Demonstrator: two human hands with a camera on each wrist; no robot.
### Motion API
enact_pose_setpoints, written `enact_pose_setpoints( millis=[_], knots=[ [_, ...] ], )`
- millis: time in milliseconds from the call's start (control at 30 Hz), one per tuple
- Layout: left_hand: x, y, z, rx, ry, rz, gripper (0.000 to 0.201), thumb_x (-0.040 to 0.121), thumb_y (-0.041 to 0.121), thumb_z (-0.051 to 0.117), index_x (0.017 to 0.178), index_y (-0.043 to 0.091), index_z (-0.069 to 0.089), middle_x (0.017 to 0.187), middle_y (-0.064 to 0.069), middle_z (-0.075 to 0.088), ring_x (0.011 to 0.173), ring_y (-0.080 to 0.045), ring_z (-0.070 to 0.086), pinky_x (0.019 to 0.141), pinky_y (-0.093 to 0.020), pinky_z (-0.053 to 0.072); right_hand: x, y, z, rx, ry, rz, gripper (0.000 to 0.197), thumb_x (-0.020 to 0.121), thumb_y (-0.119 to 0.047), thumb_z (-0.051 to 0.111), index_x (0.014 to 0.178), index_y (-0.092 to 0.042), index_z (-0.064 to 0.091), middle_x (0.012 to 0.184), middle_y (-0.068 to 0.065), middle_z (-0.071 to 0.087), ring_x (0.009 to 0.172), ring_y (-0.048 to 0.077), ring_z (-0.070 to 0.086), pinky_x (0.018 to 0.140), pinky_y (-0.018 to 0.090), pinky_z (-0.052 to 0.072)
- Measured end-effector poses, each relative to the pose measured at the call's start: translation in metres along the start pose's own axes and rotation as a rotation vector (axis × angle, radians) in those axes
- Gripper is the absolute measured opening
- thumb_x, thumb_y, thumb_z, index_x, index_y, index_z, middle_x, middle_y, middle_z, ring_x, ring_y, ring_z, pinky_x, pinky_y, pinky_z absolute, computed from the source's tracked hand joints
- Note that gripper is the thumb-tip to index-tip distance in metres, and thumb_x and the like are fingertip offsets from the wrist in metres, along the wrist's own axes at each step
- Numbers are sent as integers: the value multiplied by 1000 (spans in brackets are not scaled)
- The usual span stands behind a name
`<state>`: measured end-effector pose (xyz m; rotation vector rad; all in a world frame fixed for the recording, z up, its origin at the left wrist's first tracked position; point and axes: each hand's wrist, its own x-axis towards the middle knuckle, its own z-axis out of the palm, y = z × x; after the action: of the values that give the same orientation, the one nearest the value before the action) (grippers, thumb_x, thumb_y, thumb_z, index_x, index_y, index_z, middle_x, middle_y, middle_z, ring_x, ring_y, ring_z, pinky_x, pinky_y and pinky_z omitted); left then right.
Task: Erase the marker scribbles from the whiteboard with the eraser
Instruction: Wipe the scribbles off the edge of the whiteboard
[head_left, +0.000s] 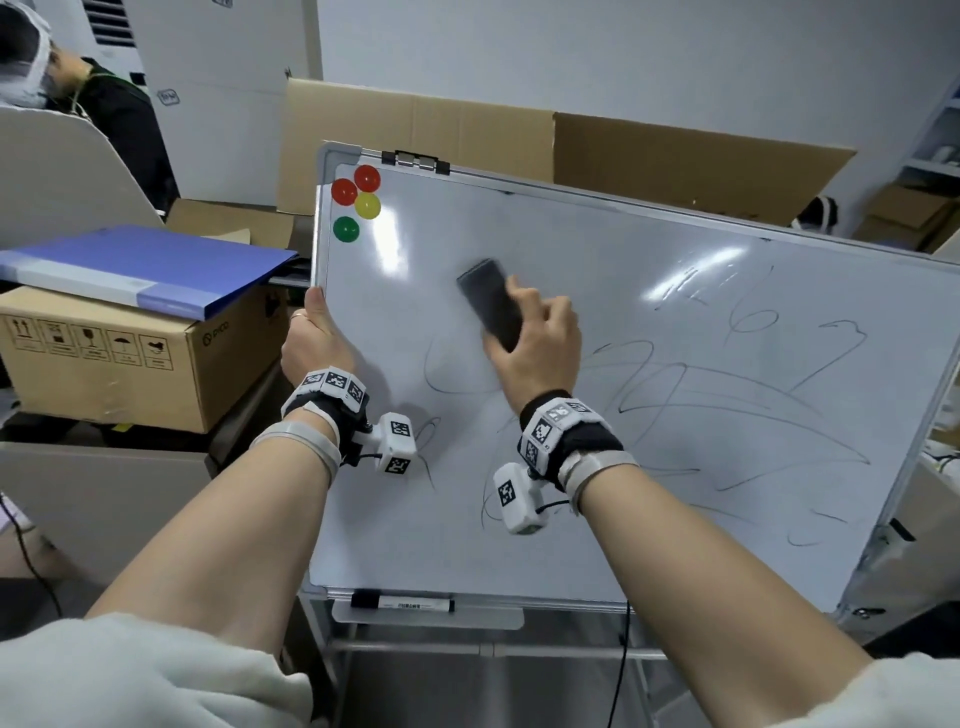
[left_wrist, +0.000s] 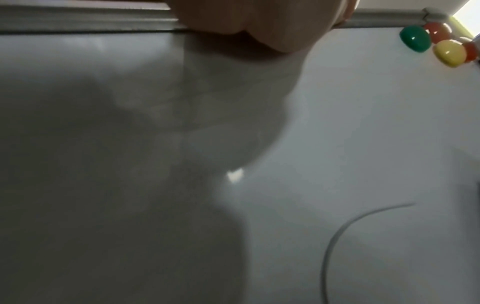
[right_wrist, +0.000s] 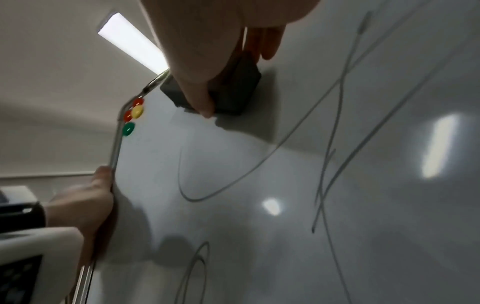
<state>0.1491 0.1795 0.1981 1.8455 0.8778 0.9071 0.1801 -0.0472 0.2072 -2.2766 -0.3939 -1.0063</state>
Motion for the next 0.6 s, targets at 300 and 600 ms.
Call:
enact_pose_setpoints(
  millis=[300, 600],
  knots=[
    [-4, -17, -1, -74, -46, -80, 68, 97, 63, 17, 91, 10, 59, 91, -8, 65, 92, -34, 61, 74, -33, 39, 12, -15, 13, 1, -58, -95, 58, 69, -36, 81, 124, -34, 61, 104, 3, 52, 96, 25, 49, 85, 36, 41],
    [-20, -79, 3, -80, -100, -175, 63, 103, 50, 22, 106, 3, 63, 114, -19, 65, 108, -35, 57, 84, -31, 36, -77, -7, 58, -48, -380, -314, 63, 61, -33, 86, 119, -35, 62, 105, 2, 55, 98, 26, 52, 82, 42, 41]
  ],
)
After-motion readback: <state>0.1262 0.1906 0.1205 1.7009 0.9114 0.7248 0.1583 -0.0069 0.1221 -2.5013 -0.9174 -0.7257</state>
